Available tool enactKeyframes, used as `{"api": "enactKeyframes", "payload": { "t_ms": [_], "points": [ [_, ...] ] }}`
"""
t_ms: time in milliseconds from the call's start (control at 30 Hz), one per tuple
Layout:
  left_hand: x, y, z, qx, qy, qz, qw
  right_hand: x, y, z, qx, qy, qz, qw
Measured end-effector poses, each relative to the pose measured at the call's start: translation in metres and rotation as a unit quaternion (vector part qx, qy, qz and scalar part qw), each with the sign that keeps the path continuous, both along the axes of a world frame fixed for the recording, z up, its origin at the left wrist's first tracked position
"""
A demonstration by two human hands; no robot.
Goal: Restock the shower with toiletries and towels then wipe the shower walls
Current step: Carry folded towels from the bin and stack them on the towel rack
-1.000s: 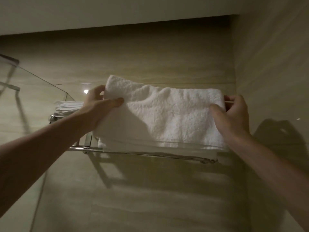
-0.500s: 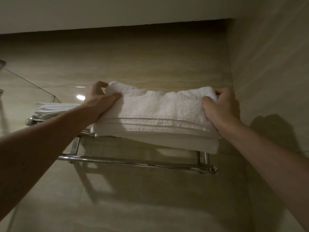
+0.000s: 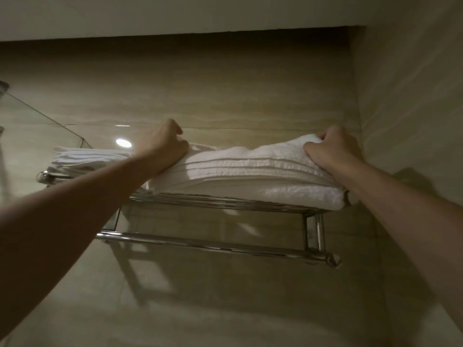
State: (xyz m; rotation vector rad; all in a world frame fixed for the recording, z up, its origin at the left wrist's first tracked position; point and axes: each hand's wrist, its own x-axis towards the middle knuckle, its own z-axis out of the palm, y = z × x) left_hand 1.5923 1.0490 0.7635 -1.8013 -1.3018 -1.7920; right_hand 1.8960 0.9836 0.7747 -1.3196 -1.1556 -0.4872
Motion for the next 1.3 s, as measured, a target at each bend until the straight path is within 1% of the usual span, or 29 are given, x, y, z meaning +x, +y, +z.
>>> {"api": "enactKeyframes", "payload": {
  "t_ms": [67, 100, 167, 200, 233, 300, 333, 400, 433, 467, 533, 600, 633, 700, 733, 767, 800, 833, 867, 900, 967, 1067, 1133, 1167, 1200, 1300],
  "points": [
    [-0.001, -0.002, -0.004, -0.001, 0.094, 0.042, 0.995, 0.002, 0.002, 0.001, -0.01, 0.002, 0.003, 1.0],
    [-0.002, -0.004, -0.006, -0.004, 0.126, 0.065, 0.99, 0.003, 0.003, 0.002, -0.013, 0.003, 0.003, 1.0],
    [-0.003, -0.012, -0.012, 0.019, 0.157, 0.115, 0.981, 0.003, 0.004, 0.003, -0.022, 0.004, 0.001, 1.0],
    [-0.004, -0.017, -0.016, 0.048, 0.168, 0.119, 0.977, 0.002, 0.005, 0.004, -0.033, 0.003, -0.003, 0.999],
    [-0.002, -0.022, -0.02, 0.084, 0.193, 0.099, 0.973, 0.002, 0.005, 0.005, -0.043, 0.0, -0.008, 0.999],
    [0.006, -0.038, -0.035, 0.126, 0.268, 0.004, 0.955, 0.002, 0.008, 0.006, -0.063, 0.001, -0.014, 0.998],
    [0.01, -0.042, -0.043, 0.133, 0.316, -0.01, 0.939, 0.002, 0.009, 0.006, -0.07, 0.004, -0.011, 0.998],
    [0.013, -0.039, -0.055, 0.166, 0.389, 0.068, 0.904, 0.004, 0.012, 0.006, -0.076, 0.008, -0.006, 0.997],
    [0.012, -0.035, -0.058, 0.191, 0.4, 0.091, 0.892, 0.005, 0.013, 0.006, -0.076, 0.007, -0.008, 0.997],
    [0.01, -0.033, -0.058, 0.208, 0.396, 0.087, 0.89, 0.006, 0.014, 0.007, -0.074, 0.006, -0.012, 0.997],
    [0.006, -0.031, -0.052, 0.219, 0.379, 0.048, 0.898, 0.006, 0.016, 0.006, -0.069, 0.001, -0.029, 0.997],
    [0.007, -0.028, -0.043, 0.192, 0.365, 0.026, 0.91, 0.005, 0.016, 0.004, -0.068, -0.01, -0.06, 0.996],
    [0.008, -0.027, -0.04, 0.176, 0.361, 0.022, 0.916, 0.005, 0.014, 0.002, -0.059, -0.029, -0.081, 0.995],
    [0.011, -0.026, -0.035, 0.152, 0.353, 0.014, 0.923, 0.002, 0.007, -0.007, -0.002, -0.098, -0.116, 0.988],
    [0.012, -0.026, -0.033, 0.146, 0.347, 0.01, 0.926, 0.0, 0.003, -0.012, 0.033, -0.143, -0.104, 0.984],
    [0.012, -0.025, -0.032, 0.138, 0.342, 0.005, 0.929, -0.004, -0.004, -0.019, 0.054, -0.192, -0.072, 0.977],
    [0.011, -0.024, -0.031, 0.128, 0.338, 0.001, 0.933, -0.008, -0.011, -0.027, 0.054, -0.245, -0.032, 0.968],
    [0.01, -0.022, -0.03, 0.123, 0.336, 0.0, 0.934, -0.012, -0.018, -0.035, 0.032, -0.301, -0.005, 0.953],
    [0.009, -0.019, -0.029, 0.123, 0.337, 0.006, 0.934, -0.017, -0.025, -0.043, 0.003, -0.357, -0.003, 0.934],
    [0.008, -0.017, -0.028, 0.126, 0.336, 0.021, 0.933, -0.019, -0.029, -0.05, -0.018, -0.404, -0.024, 0.914],
    [0.002, -0.014, -0.03, 0.14, 0.337, 0.064, 0.929, -0.021, -0.035, -0.057, -0.027, -0.469, -0.092, 0.878],
    [-0.008, -0.012, -0.038, 0.176, 0.379, 0.087, 0.904, -0.017, -0.037, -0.055, -0.032, -0.535, -0.172, 0.826],
    [-0.014, -0.013, -0.044, 0.168, 0.405, 0.096, 0.893, -0.013, -0.037, -0.046, -0.026, -0.585, -0.207, 0.784],
    [-0.016, -0.012, -0.045, 0.166, 0.413, 0.106, 0.889, -0.01, -0.037, -0.04, -0.024, -0.6, -0.216, 0.77],
    [-0.018, -0.011, -0.046, 0.176, 0.418, 0.11, 0.884, -0.007, -0.037, -0.035, -0.023, -0.607, -0.216, 0.764],
    [-0.016, -0.008, -0.048, 0.228, 0.416, 0.11, 0.873, 0.001, -0.031, -0.028, -0.025, -0.603, -0.215, 0.768]
  ]
}}
